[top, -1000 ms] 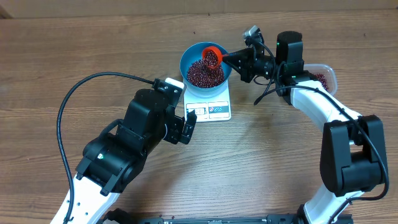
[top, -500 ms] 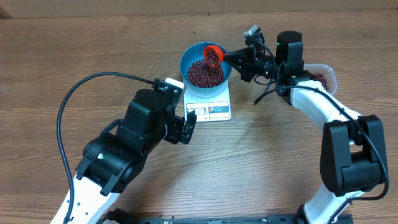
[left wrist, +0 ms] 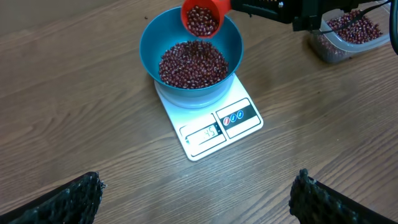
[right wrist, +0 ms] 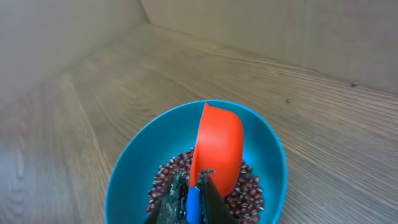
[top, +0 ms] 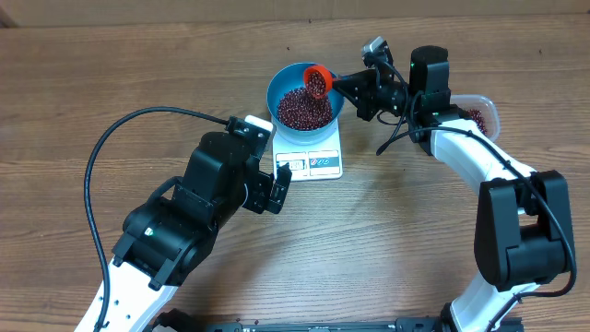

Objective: Scoop item into bowl and weigh 150g on scale
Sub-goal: 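Tip the red scoop with the right gripper to pour beans into bowl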

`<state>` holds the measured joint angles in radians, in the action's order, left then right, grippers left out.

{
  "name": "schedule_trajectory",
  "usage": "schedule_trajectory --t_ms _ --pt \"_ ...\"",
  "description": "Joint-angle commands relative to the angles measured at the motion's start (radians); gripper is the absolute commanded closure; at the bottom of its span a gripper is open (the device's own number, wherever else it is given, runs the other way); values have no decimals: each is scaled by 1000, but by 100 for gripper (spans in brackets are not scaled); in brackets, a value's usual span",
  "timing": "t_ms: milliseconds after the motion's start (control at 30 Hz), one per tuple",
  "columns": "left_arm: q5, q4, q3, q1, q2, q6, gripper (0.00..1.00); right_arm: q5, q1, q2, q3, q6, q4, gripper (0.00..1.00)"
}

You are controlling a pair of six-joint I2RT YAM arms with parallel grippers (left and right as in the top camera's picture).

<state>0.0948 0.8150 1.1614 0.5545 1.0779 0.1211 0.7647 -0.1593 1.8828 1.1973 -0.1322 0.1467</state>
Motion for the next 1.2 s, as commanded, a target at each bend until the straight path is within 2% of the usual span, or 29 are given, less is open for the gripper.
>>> schedule_trajectory --t_ms 0,167,300,600,767,900,1167 --pt "13 -3 13 -5 2 2 1 -16 0 4 0 -14 10 96" --pt "13 -3 13 -5 2 2 0 9 -11 4 0 -106 5 96" --pt "13 -3 13 -5 2 2 1 42 -14 4 0 -105 4 96" --pt "13 -3 13 -5 2 2 1 -20 -25 5 0 -131 -39 96" --pt "13 -3 13 -5 2 2 0 23 -25 5 0 -122 -49 96" --pt "13 -3 12 -5 2 2 0 21 -25 5 0 -56 -61 96" --pt "13 -3 12 -5 3 2 0 41 -31 5 0 -48 -60 96"
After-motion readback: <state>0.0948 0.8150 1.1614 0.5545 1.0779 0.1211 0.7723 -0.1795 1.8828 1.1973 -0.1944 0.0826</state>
